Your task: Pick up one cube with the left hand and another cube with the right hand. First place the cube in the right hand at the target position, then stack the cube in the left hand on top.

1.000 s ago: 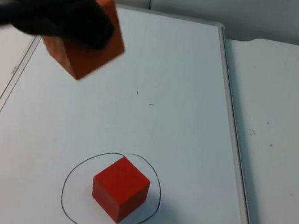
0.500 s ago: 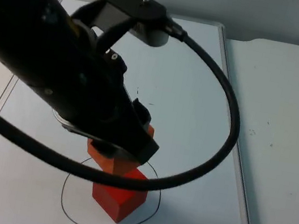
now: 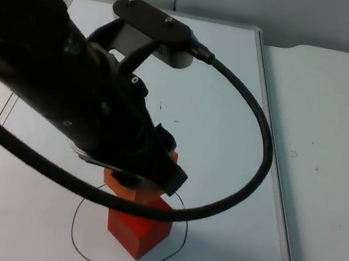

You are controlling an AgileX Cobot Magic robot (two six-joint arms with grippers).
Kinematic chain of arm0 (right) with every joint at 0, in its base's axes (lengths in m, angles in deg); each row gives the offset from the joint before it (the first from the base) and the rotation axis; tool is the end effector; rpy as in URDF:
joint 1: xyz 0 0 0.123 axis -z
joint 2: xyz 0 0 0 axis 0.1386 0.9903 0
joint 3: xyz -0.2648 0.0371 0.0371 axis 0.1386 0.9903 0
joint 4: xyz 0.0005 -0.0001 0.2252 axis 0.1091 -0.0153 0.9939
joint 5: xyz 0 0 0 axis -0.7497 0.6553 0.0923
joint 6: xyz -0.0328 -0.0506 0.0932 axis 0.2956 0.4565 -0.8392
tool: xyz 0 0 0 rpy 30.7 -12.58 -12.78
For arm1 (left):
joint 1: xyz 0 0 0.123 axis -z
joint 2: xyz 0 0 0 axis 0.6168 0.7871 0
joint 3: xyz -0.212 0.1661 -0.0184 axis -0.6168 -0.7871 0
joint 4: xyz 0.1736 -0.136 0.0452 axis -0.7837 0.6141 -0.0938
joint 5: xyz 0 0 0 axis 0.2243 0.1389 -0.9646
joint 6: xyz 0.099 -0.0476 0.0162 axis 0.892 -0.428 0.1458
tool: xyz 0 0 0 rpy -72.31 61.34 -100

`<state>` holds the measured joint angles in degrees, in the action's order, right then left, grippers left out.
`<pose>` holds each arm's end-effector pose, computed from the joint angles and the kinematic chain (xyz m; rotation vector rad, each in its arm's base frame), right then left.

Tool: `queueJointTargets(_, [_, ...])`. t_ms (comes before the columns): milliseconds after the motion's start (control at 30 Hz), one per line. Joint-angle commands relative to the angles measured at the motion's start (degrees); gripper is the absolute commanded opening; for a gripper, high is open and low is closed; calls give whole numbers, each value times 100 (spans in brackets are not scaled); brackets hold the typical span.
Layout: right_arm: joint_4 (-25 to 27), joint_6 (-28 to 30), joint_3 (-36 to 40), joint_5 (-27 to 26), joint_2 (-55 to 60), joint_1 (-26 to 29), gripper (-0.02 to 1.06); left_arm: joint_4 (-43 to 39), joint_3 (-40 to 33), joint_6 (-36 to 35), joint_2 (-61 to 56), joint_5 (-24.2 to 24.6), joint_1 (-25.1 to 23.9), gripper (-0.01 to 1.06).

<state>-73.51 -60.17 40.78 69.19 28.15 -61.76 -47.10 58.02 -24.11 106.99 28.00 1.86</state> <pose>0.0711 0.0678 0.3296 -0.9088 1.6532 0.3750 0.2208 -0.2032 0.1568 0.8934 2.4599 -0.4321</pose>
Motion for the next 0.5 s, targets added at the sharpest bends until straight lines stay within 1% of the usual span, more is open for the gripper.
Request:
queueJointTargets(0, [-29, -13, 21, -89, -24, -19, 84, 202, -217, -52, 14, -289, 46, 0])
queueJointTargets(33, [-29, -13, 21, -89, -24, -19, 84, 259, -367, -52, 14, -445, 46, 0])
queueJointTargets(233, [-166, -91, 21, -96, -24, -19, 84, 275, -471, -52, 14, -581, 60, 0])
queueJointTargets(333, [-166, -91, 21, -96, -24, -19, 84, 288, -471, -52, 14, -607, 191, 0])
queueJointTargets(467, [-166, -91, 21, -96, -24, -19, 84, 317, -474, -52, 27, -998, 614, 0])
